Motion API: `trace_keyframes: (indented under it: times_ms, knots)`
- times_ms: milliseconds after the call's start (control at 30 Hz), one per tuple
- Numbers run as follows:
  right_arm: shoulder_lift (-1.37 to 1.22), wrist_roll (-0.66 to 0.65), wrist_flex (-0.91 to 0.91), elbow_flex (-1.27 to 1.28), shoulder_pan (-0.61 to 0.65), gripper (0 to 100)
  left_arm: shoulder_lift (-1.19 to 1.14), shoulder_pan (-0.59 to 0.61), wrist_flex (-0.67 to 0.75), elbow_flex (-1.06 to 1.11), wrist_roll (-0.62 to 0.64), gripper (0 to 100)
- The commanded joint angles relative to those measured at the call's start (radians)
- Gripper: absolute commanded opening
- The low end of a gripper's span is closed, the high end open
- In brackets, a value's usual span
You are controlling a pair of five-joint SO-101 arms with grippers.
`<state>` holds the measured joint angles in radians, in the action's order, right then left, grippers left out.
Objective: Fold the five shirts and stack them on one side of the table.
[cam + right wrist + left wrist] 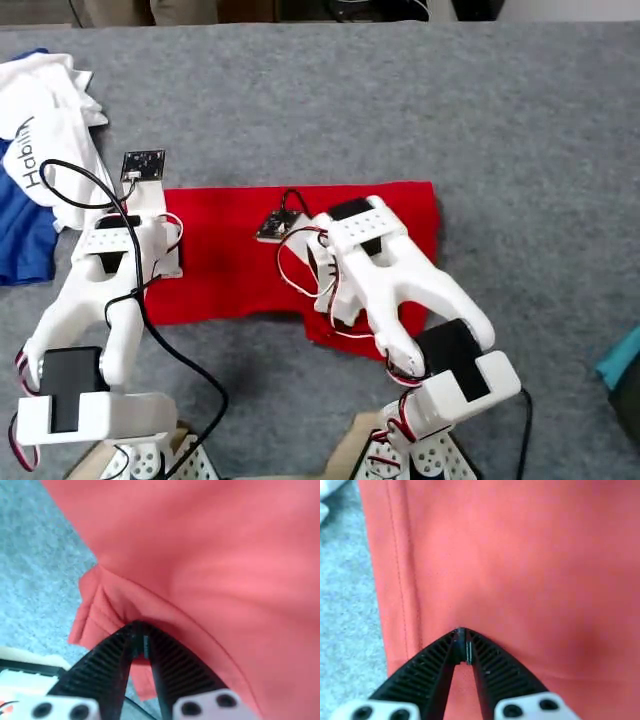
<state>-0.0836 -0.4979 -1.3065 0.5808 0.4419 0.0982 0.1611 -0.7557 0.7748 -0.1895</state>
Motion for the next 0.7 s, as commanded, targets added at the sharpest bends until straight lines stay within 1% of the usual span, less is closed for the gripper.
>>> trace_keyframes:
  times_ms: [0,167,300,433,500,600,667]
  knots:
    - [0.065,0.000,-0.058,0.004,0.025,0.5,0.001,-0.012,0.011,-0.046,-0.011,2]
    - [0.139,-0.011,-0.064,0.042,0.087,0.5,0.001,-0.012,0.011,-0.046,-0.012,2]
    - [0.223,-0.081,-0.063,0.110,0.097,0.8,0.001,-0.012,0.011,-0.046,-0.012,2]
    - [0.315,-0.176,0.003,0.242,0.094,1.5,0.001,-0.012,0.011,-0.044,-0.012,2]
    - [0.351,-0.189,0.069,0.311,0.093,6.3,0.001,-0.012,0.011,-0.044,-0.012,2]
    - [0.381,-0.193,0.167,0.389,0.093,17.7,0.001,-0.012,0.011,-0.044,-0.012,2]
    - [0.386,-0.195,0.218,0.414,0.094,21.6,0.001,-0.012,0.011,-0.044,-0.012,2]
